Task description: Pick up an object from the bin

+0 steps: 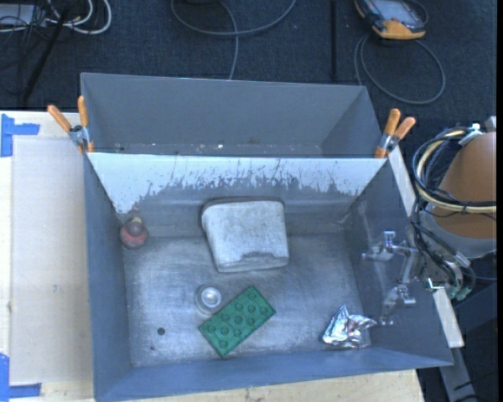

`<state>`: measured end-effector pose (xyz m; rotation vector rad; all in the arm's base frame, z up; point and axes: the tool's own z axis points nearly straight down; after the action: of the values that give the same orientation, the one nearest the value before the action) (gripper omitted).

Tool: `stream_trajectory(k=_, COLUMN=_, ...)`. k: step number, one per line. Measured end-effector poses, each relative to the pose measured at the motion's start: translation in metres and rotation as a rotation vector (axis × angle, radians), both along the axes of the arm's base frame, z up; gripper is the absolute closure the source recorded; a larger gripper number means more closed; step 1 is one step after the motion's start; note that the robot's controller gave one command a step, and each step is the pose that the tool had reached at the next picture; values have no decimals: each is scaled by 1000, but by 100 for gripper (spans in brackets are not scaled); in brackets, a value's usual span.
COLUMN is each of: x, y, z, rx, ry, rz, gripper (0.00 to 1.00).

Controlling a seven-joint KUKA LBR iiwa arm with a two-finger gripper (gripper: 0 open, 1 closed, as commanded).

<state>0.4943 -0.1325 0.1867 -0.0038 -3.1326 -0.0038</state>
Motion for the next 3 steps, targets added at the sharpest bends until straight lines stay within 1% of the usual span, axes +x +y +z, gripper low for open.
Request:
stream_trajectory(k=1, x=-10, y=32, z=-113, rx=-3, ry=-20, rz=262, gripper=0)
stream_trajectory(k=2, x=7, y=25, z=-116, rx=2, ry=-5, rz=360, gripper=0)
stream_trajectory(k=3, x=8, y=24, z=-115, rx=-1, ry=-9, rz=363, gripper=100)
